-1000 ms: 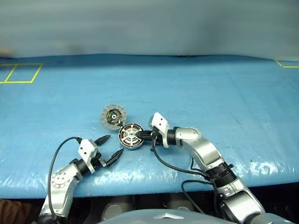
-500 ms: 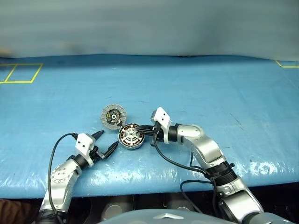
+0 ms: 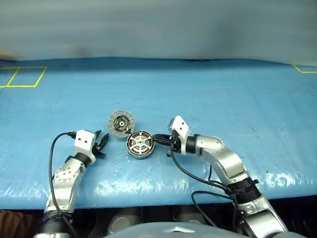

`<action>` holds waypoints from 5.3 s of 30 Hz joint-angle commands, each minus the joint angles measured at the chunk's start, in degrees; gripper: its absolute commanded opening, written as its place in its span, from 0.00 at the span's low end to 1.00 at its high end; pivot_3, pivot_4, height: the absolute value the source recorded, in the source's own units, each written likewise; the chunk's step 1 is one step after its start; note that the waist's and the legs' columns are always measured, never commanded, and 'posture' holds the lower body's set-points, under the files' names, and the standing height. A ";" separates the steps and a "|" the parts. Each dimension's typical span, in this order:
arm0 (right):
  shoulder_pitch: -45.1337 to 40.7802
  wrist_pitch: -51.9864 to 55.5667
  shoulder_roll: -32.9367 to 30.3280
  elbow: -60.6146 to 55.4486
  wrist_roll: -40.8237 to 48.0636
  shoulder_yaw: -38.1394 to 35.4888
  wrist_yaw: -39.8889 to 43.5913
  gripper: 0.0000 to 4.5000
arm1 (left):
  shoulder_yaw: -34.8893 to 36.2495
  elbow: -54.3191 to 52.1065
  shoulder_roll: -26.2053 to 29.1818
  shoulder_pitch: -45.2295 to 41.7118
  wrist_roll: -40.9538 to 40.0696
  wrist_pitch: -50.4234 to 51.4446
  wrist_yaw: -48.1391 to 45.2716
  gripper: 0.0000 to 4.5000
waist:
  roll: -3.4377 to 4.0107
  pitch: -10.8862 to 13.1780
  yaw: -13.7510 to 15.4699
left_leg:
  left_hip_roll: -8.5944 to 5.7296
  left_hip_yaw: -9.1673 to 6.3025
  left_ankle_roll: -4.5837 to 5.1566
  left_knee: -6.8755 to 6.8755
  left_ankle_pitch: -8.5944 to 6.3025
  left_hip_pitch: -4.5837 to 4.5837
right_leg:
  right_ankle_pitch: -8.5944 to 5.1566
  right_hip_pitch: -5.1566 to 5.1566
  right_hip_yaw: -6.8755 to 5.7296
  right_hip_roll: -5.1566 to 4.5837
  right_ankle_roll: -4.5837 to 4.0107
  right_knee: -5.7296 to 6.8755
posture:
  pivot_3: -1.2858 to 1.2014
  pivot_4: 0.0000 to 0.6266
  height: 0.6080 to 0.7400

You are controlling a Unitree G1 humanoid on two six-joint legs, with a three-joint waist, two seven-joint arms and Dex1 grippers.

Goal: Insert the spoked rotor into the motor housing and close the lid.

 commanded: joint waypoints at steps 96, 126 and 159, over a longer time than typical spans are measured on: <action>-3.97 -7.39 6.55 4.37 -6.94 6.68 -1.02 0.70 | -7.67 4.68 0.76 7.70 -4.02 -22.04 -25.22 0.36 | 0.00 -0.03 -0.30 | 0.04 0.06 0.15 0.00 -0.12 0.06 | -0.02 0.01 0.05 0.05 -0.06 0.04 | 0.52 0.24 1.00; -9.94 -7.70 3.50 5.32 -8.81 8.04 1.79 0.70 | -9.72 5.78 -0.58 6.53 -3.60 -21.00 -25.19 0.36 | 0.01 -0.03 -0.17 | 0.04 0.05 0.17 0.02 -0.12 0.06 | 0.00 0.01 0.03 0.04 -0.03 0.03 | 0.52 0.24 1.00; -11.23 -13.79 4.30 18.61 -14.39 10.70 3.97 0.70 | -9.48 8.32 -0.70 7.82 -3.81 -23.11 -25.07 0.36 | 0.33 -0.52 -0.50 | 0.10 0.06 0.16 0.00 -0.12 0.22 | 0.02 0.10 0.05 0.10 -0.06 0.08 | 0.52 0.24 1.00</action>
